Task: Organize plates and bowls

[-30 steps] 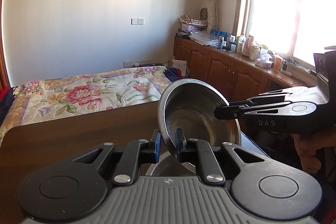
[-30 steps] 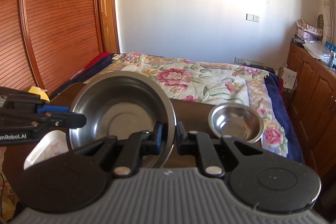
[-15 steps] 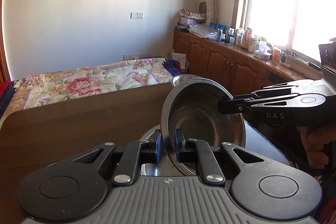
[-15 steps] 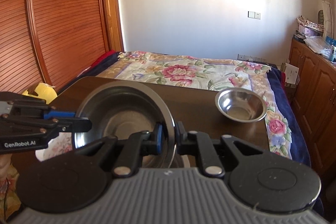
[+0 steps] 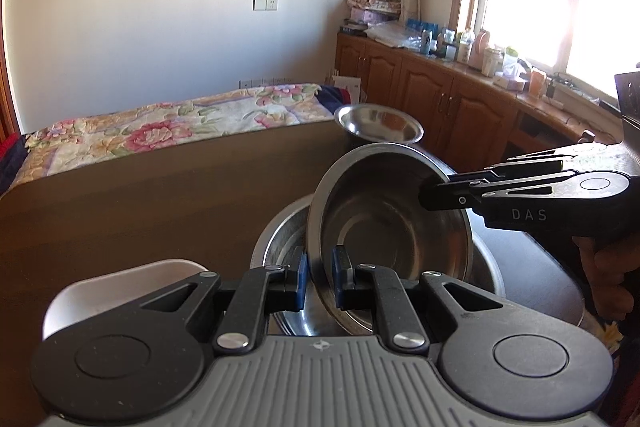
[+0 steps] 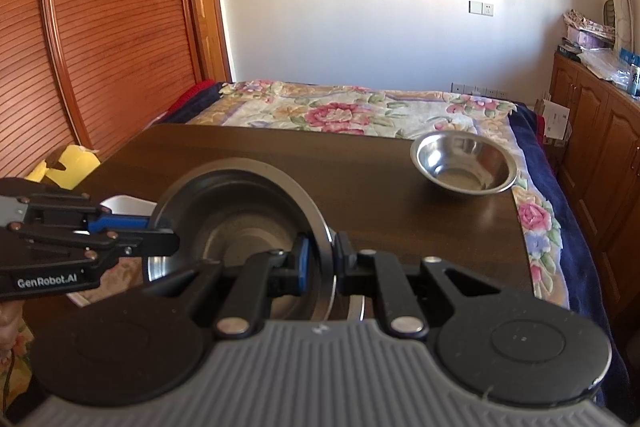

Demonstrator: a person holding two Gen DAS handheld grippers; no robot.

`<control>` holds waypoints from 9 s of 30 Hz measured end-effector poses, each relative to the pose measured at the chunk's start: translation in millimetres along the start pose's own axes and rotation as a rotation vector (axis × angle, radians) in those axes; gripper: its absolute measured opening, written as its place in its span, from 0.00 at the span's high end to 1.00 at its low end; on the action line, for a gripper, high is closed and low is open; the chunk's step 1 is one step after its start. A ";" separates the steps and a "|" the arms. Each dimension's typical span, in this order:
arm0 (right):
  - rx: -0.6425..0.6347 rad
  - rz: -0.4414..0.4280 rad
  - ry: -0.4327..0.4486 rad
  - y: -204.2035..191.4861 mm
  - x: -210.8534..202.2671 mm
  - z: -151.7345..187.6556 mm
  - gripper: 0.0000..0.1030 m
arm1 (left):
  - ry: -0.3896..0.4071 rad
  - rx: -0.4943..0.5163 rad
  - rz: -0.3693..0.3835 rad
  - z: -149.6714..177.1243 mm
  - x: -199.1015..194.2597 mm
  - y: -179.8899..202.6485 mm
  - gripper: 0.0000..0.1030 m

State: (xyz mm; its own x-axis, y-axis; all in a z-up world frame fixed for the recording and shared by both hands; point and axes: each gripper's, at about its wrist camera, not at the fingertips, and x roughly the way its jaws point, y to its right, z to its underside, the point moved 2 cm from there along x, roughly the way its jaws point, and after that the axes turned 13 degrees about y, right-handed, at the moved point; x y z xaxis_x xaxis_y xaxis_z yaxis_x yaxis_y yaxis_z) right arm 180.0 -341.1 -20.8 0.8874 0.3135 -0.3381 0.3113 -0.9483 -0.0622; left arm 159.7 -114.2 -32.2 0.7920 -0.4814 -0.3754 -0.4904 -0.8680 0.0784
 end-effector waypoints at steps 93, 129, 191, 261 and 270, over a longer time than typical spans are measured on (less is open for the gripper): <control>-0.091 0.082 0.200 55.4 4.9 -8.2 0.63 | 0.145 0.089 -0.104 -44.2 40.9 8.6 0.43; 0.009 0.119 0.196 149.2 70.2 -8.4 0.02 | 0.015 0.131 0.064 -97.7 198.9 22.4 0.27; 0.167 0.097 0.102 148.5 65.5 -27.3 0.85 | -0.090 0.145 0.137 -118.7 185.5 26.3 0.85; 0.139 -0.015 0.139 17.2 -23.4 15.7 0.86 | 0.018 0.023 0.057 -5.4 -10.2 -8.3 0.86; 0.123 0.007 0.114 12.1 -9.0 30.9 0.86 | 0.005 0.017 0.035 8.3 -2.0 -8.5 0.85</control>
State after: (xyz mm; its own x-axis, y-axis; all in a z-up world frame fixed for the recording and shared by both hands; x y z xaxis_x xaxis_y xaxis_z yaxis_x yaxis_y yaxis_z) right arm 165.4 -357.0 -47.6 0.9242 0.3042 -0.2309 0.2674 -0.9471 -0.1775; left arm 159.2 -104.9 -39.8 0.7757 -0.5124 -0.3684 -0.5241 -0.8482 0.0762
